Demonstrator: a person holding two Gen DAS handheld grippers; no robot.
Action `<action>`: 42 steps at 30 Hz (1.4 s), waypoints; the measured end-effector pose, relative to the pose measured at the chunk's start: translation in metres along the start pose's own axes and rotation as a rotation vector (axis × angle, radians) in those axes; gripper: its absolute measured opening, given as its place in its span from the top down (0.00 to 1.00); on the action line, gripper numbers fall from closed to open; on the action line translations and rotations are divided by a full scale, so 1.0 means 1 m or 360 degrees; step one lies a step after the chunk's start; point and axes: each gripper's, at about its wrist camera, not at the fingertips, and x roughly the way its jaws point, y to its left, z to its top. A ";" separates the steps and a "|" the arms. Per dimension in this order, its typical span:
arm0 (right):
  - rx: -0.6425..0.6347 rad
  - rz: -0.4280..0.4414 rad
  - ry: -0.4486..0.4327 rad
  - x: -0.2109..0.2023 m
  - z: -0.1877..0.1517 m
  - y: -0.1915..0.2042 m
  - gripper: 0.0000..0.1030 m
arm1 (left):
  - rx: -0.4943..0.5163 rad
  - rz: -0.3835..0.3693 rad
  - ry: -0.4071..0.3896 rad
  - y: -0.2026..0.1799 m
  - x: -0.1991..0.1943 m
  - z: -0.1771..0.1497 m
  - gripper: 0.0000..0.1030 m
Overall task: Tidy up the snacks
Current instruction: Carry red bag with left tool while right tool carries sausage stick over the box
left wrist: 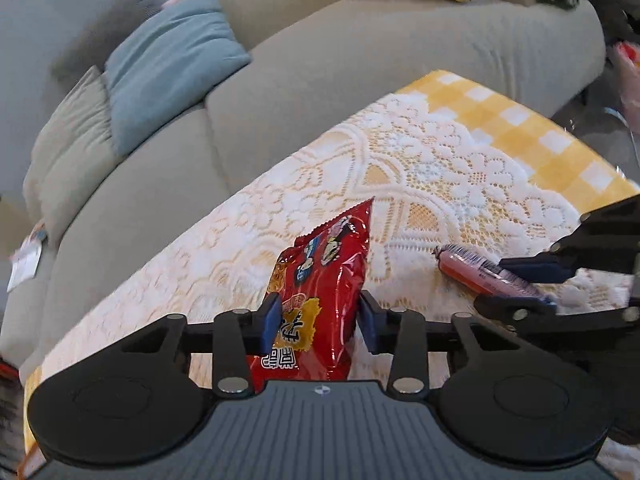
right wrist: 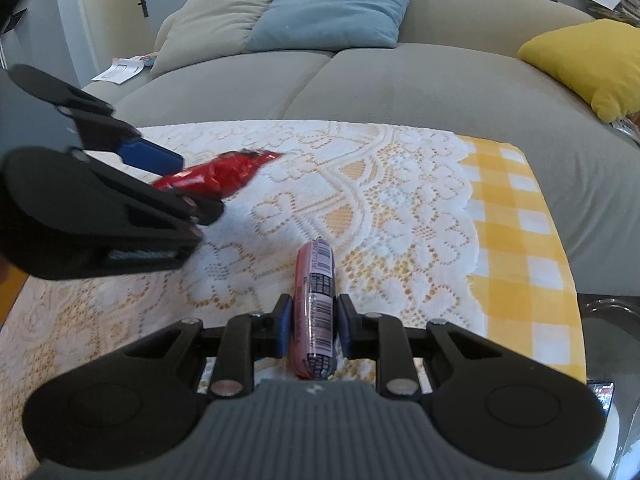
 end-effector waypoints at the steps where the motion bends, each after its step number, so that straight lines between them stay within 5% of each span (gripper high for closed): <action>1: -0.0012 0.0008 -0.0002 -0.002 0.000 0.002 0.79 | -0.0042 -0.0011 0.0006 0.003 -0.007 -0.002 0.66; 10: -0.0038 0.0108 -0.0032 -0.032 -0.006 0.025 0.79 | -0.0368 -0.0066 0.0082 0.040 -0.054 -0.038 0.74; 22: 0.0048 0.0369 -0.0069 -0.095 -0.013 0.085 0.79 | -0.0644 -0.0058 -0.0061 0.089 -0.149 -0.100 0.74; 33: -0.0045 0.0605 -0.0151 -0.151 0.015 0.188 0.79 | -0.0909 0.0076 -0.0162 0.161 -0.217 -0.162 0.74; 42: -0.0238 0.0752 -0.0091 -0.153 0.040 0.285 0.79 | -0.1115 0.0112 -0.0111 0.233 -0.212 -0.216 0.74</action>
